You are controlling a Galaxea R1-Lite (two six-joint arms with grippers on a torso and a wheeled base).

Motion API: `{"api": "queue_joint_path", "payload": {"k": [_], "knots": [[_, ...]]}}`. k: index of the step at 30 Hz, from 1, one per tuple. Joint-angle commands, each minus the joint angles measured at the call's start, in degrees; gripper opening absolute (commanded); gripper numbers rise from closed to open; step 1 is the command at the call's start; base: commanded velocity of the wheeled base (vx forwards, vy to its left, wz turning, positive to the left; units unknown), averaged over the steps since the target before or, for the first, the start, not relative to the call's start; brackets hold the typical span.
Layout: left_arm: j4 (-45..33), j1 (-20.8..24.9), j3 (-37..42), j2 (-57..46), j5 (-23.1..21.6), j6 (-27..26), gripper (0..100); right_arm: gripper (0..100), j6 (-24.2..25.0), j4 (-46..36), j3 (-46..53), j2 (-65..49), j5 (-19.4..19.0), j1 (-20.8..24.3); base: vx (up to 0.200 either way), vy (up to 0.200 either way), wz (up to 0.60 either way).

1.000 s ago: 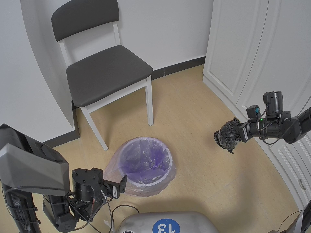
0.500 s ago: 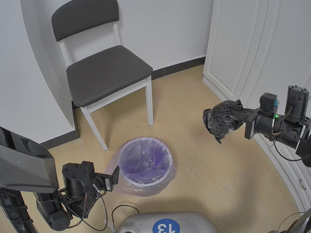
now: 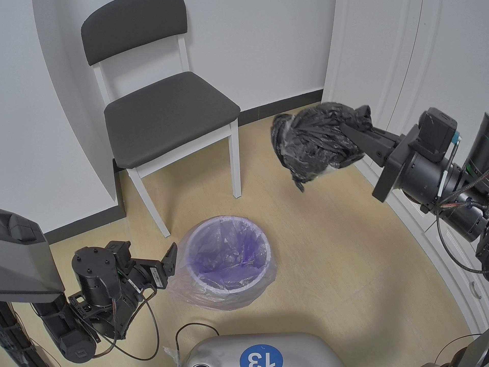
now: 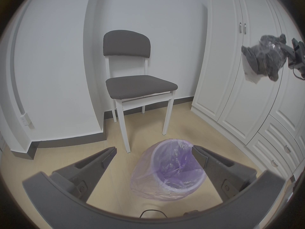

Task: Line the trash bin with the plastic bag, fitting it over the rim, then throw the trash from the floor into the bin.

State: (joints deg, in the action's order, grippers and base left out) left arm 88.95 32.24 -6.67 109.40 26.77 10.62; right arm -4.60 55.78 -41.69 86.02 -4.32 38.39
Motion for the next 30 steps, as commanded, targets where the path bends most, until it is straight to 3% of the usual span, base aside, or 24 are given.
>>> {"api": "queue_joint_path", "payload": {"k": [1,3,7,16,26,30], "knots": [[1.0,0.0,0.2,-2.1,0.1,0.1,100,0,0.9,4.7,-5.3,10.0,2.1,3.6,0.0,0.0,0.0],[1.0,0.1,0.3,-2.3,0.2,0.1,100,0,1.6,6.3,-5.9,12.0,2.3,3.7,0.0,0.0,0.0],[1.0,0.2,0.3,-3.1,1.4,0.0,100,0,16.0,17.3,-8.8,24.0,1.8,3.5,0.0,0.0,0.0],[1.0,0.3,0.3,-3.8,1.5,-0.2,100,0,29.1,12.4,-22.7,35.7,3.6,4.0,0.0,0.0,0.0],[1.0,0.0,0.3,-3.8,1.5,-0.2,100,0,33.9,5.6,-30.0,38.7,6.1,3.5,0.0,0.0,0.0],[1.0,-0.1,0.3,-3.5,1.5,-0.2,100,0,33.8,-6.8,-35.7,39.5,5.8,3.4,0.0,0.0,0.0]]}}
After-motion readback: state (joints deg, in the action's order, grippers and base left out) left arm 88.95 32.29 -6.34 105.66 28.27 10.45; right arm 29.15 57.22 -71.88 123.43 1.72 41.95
